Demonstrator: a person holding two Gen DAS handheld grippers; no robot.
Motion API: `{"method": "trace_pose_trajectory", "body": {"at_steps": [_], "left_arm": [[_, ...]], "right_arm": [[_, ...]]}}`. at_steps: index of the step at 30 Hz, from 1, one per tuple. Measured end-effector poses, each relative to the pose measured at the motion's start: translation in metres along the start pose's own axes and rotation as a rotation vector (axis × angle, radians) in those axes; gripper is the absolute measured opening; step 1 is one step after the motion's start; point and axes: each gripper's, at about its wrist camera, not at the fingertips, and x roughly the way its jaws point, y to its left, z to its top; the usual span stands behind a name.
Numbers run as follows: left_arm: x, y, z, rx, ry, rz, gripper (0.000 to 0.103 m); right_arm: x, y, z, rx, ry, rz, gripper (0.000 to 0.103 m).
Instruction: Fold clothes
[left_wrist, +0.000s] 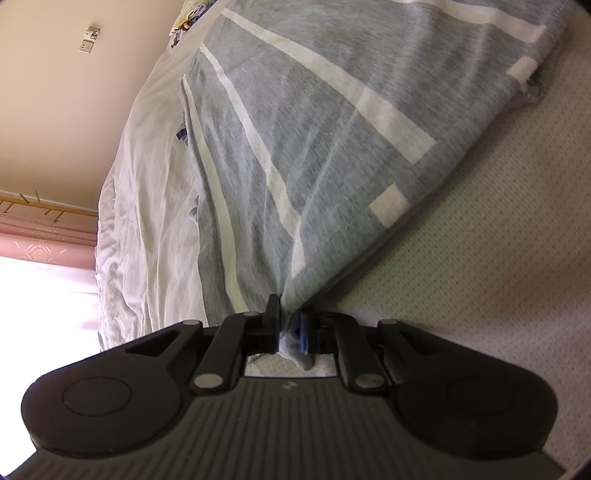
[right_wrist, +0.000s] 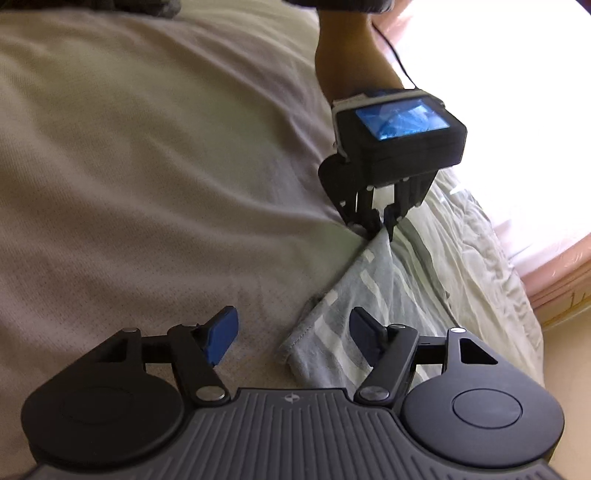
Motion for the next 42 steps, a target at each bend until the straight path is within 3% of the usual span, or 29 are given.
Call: {"method": "trace_pose_trajectory", "body": {"at_steps": [6, 8, 9, 17, 24, 29, 35, 42], "left_arm": [[0.003, 0.0, 0.0, -0.013, 0.001, 0.001, 0.008], [0.004, 0.003, 0.001, -0.023, 0.004, -0.005, 0.007], [0.003, 0.004, 0.001, -0.028, 0.005, -0.007, 0.007], [-0.014, 0.019, 0.004, -0.071, 0.005, -0.014, 0.004], [-0.03, 0.048, 0.02, -0.061, 0.032, -0.001, 0.004], [-0.039, 0.079, 0.052, -0.027, 0.042, -0.002, 0.004], [-0.023, 0.134, 0.111, -0.031, 0.065, 0.009, 0.004], [0.037, 0.19, 0.211, -0.004, 0.056, -0.007, 0.004]], "right_arm": [[0.023, -0.009, -0.008, -0.002, 0.067, -0.039, 0.04], [0.025, -0.012, -0.009, -0.004, 0.072, -0.039, 0.01], [0.026, -0.014, -0.009, 0.002, 0.075, -0.035, 0.007], [-0.004, -0.04, -0.001, 0.148, 0.016, 0.078, 0.005], [-0.027, -0.07, -0.001, 0.283, -0.025, 0.088, 0.004], [-0.047, -0.113, -0.017, 0.431, -0.053, 0.086, 0.004], [-0.075, -0.181, -0.068, 0.651, -0.087, 0.067, 0.004], [-0.075, -0.266, -0.169, 0.851, -0.081, 0.061, 0.004]]}}
